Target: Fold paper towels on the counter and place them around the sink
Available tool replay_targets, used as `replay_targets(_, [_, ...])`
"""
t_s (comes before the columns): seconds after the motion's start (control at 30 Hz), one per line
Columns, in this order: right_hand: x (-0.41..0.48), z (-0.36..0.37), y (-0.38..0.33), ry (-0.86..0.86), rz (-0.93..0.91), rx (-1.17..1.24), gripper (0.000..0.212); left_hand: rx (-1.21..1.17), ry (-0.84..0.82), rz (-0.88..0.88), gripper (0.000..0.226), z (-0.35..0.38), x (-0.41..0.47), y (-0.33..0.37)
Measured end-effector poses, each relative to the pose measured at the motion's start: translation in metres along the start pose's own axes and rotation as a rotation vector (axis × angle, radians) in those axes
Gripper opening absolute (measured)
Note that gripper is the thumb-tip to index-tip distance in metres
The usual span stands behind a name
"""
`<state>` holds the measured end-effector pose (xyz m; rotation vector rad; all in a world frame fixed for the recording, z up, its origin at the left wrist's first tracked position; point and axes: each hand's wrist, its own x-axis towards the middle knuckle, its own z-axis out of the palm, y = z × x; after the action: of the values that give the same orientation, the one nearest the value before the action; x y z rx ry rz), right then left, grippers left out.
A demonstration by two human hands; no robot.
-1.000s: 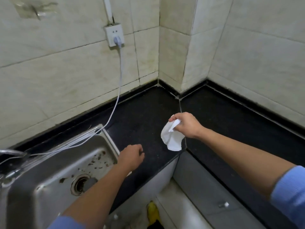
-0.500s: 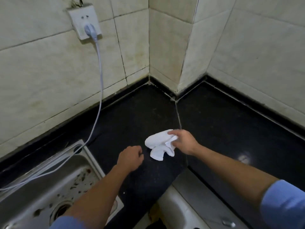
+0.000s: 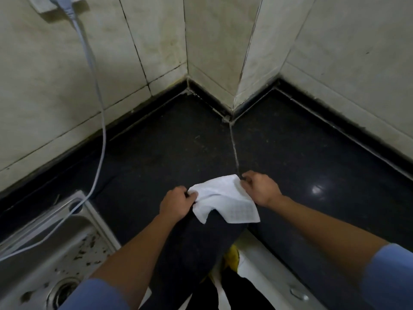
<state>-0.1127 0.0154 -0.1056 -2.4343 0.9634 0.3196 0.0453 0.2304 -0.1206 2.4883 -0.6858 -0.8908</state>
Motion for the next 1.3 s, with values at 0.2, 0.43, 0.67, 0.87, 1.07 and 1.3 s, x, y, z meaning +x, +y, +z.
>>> replay_targets(0.2, [0.034,0.015,-0.019,-0.121,0.060,-0.012,0.053,0.027,0.006,0.067,0.025,0.014,0.004,0.013])
replay_targets(0.43, [0.034,0.008,-0.002,0.095,-0.195,0.160,0.027,-0.281,0.139,-0.020,0.012,-0.013,0.005,0.018])
replay_targets(0.67, [0.068,0.000,0.000,0.224,-0.233,0.131,0.025,-0.167,0.295,-0.083,0.009,-0.029,0.055,0.031])
replay_targets(0.87, [0.079,0.010,0.010,0.107,-0.213,-0.083,0.031,-0.023,0.358,-0.076,0.022,-0.014,0.060,0.025])
replay_targets(1.07, [0.036,-0.009,0.014,0.045,-0.431,-0.175,0.017,0.127,0.127,0.180,0.005,0.028,-0.001,0.027])
replay_targets(1.3, [-0.001,0.018,0.023,-0.211,-0.453,-0.562,0.038,0.374,0.044,0.347,0.020,0.071,-0.028,0.007])
